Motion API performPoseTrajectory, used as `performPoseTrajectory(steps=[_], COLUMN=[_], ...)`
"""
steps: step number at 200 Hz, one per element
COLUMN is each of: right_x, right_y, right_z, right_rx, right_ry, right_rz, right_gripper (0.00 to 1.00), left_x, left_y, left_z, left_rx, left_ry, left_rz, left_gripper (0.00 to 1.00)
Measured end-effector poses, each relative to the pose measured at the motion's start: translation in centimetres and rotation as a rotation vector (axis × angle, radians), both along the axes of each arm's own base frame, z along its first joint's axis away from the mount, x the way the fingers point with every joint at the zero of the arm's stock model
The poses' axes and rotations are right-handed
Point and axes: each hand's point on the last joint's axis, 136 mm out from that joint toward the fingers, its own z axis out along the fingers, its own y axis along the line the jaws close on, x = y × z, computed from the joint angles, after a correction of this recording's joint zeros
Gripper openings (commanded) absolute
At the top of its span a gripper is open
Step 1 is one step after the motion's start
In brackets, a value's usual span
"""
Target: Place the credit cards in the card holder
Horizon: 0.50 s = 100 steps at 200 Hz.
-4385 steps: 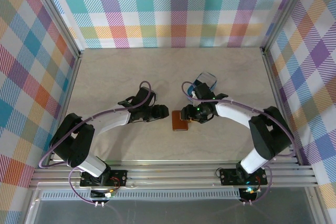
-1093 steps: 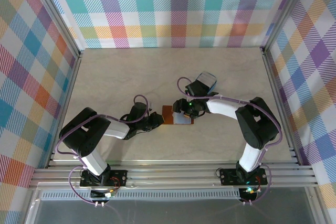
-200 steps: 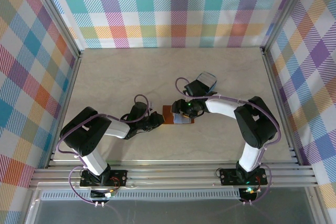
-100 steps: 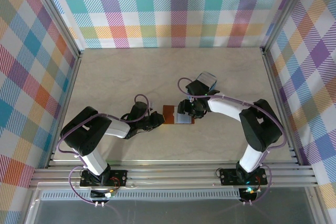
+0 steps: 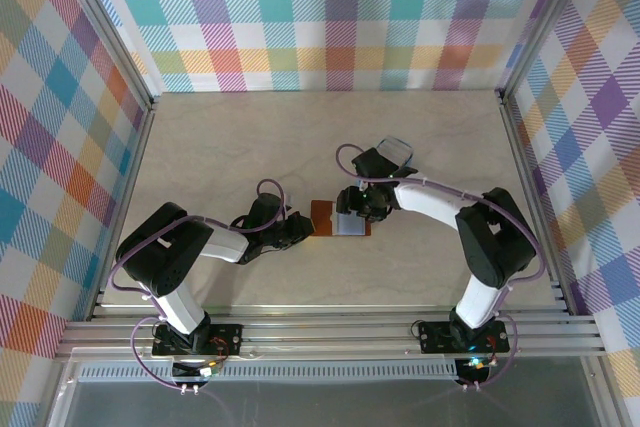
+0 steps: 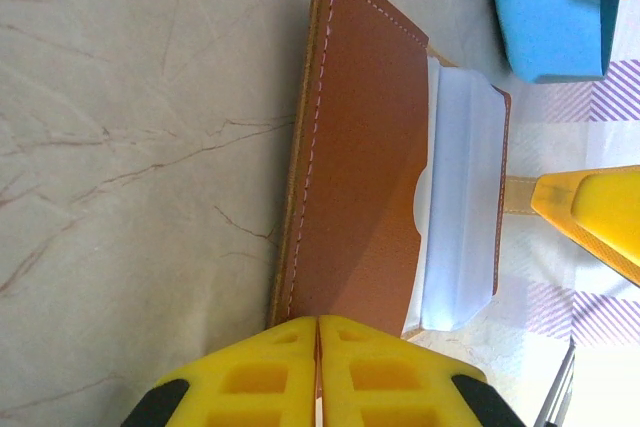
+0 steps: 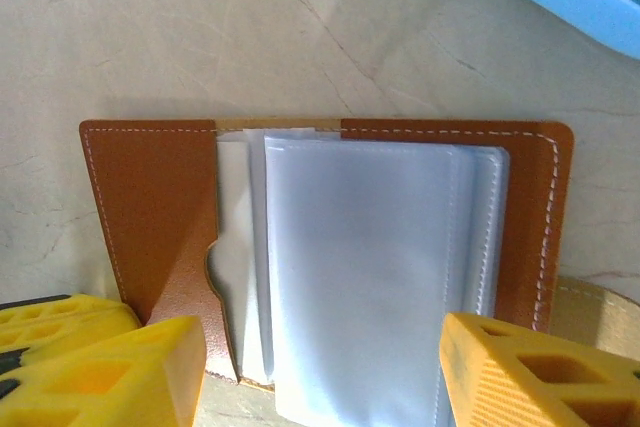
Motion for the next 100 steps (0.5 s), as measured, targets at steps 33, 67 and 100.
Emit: performPoseTrajectory(steps=[33, 67, 100], right_x=[0.0, 0.1, 0.1], right_y=[-0.3, -0.3, -0.3], right_z=[-0.7, -1.1, -1.8], right_rx=[-0.023, -0.035, -0.045], right_ry=[0.007, 0.010, 0.024], right_rz=[0.004, 0.005, 0.005], right_gripper=[0.65, 0.65, 0.65], left_x=[0.0, 0.0, 0.0], left_y=[0.0, 0.0, 0.0], left_z=[0.0, 0.0, 0.0], left_rx=[0.000, 0.000, 0.000], left_ry=[-0.001, -0.001, 0.000], left_rz=[0.000, 0.000, 0.000], left_gripper=[0.10, 0.10, 0.10])
